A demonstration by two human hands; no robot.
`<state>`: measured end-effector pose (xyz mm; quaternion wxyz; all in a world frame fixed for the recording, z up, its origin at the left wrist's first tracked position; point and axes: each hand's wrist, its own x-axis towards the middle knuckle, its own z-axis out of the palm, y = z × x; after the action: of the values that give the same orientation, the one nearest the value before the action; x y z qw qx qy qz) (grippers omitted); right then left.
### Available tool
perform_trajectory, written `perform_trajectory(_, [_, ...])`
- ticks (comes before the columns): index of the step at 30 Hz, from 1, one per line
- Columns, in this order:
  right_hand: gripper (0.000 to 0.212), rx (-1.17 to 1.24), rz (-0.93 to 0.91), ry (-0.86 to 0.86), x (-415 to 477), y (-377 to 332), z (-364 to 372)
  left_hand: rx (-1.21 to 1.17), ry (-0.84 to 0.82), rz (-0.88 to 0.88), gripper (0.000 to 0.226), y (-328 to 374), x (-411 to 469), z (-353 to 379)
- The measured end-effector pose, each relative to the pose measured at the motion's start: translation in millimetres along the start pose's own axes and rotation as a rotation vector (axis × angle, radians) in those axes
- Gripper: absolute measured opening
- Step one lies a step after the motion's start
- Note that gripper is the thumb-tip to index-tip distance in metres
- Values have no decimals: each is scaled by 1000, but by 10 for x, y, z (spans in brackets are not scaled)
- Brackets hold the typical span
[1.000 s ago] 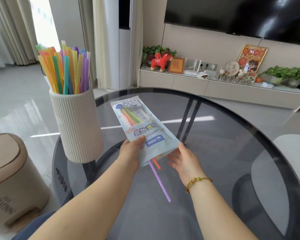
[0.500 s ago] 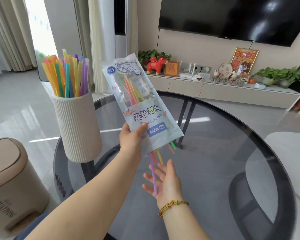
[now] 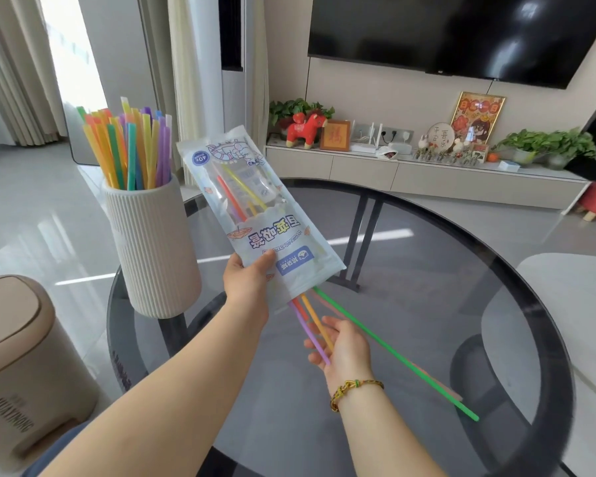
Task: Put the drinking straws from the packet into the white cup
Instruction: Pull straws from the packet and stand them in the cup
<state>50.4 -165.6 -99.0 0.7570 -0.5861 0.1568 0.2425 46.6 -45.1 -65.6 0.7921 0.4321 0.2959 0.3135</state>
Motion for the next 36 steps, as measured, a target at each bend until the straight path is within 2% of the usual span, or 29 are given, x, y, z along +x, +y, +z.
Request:
perform_trajectory(6, [23, -119, -12, -68, 58, -23, 11, 30, 103, -25, 17, -60, 14, -25])
perform_trajectory(9, [29, -284, -96, -90, 25, -39, 0, 28, 132, -35, 19, -64, 37, -39])
perform_trajectory(11, [30, -527, -256, -50, -12, -33, -28, 22, 140, -40, 20, -61, 49, -36])
perform_trajectory(13, [20, -816, -499, 58, -69, -9, -68, 22, 142, -45, 20, -59, 60, -32])
perform_trajectory(15, [9, -946, -792, 188, -126, 19, -106, 28, 140, -44, 19, -59, 62, -29])
perform_trajectory(16, [17, -1000, -885, 233, -120, 26, -112, 31, 134, -39, 18, -60, 60, -25])
perform_trajectory(17, [37, -1093, -899, 240, -98, 32, -110, 32, 125, -33, 17, -62, 54, -19])
perform_trajectory(19, [75, -1333, -795, 174, -18, 44, -111, 31, 106, -17, 16, -65, 35, -8])
perform_trajectory(21, [87, -1456, -660, 126, 74, 24, -106, 34, 85, 4, 16, -64, 12, 4])
perform_trajectory(23, [75, -1480, -642, 126, 137, 4, -76, 51, 61, 30, 16, -55, -11, 17])
perform_trajectory(26, [38, -1442, -653, 118, 172, -70, -2, 67, 14, 60, 14, -34, -47, 50])
perform_trajectory(28, [21, -1381, -620, 84, 158, -129, 44, 72, -19, 77, 20, -11, -69, 73])
perform_trajectory(34, [14, -1276, -607, -10, 148, -208, 138, 118, -72, 125, 22, 48, -95, 93])
perform_trajectory(36, [19, -1292, -614, -18, 149, -215, 139, 123, -70, 111, 21, 38, -106, 87])
